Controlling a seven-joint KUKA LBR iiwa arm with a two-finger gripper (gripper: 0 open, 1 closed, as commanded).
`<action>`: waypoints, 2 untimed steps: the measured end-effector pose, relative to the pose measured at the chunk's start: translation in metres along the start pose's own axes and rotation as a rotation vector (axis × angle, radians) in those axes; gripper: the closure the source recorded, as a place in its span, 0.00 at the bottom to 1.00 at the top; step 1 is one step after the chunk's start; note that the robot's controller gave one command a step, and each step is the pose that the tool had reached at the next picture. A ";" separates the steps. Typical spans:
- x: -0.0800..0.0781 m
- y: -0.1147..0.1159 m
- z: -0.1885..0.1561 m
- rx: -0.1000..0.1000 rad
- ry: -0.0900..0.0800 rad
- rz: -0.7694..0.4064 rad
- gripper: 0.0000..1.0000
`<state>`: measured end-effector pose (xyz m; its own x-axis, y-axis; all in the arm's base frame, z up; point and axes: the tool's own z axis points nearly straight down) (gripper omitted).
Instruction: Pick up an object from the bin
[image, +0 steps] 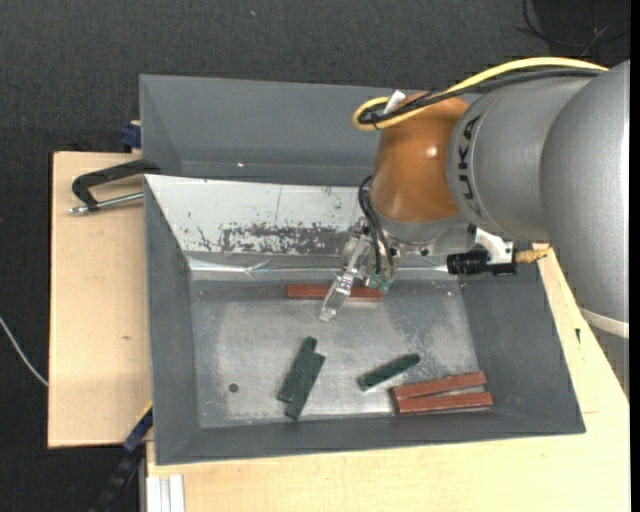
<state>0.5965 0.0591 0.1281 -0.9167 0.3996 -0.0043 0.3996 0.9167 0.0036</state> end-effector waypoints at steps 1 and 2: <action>-0.002 0.016 0.053 0.000 0.002 -0.143 0.00; -0.001 0.017 0.050 -0.002 0.007 -0.144 1.00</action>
Offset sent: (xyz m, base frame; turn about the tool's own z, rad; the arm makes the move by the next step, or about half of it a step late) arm 0.0030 0.0128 -0.0581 0.0388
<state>0.6044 0.0749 0.0785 -0.9644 0.2644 0.0019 0.2644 0.9644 0.0055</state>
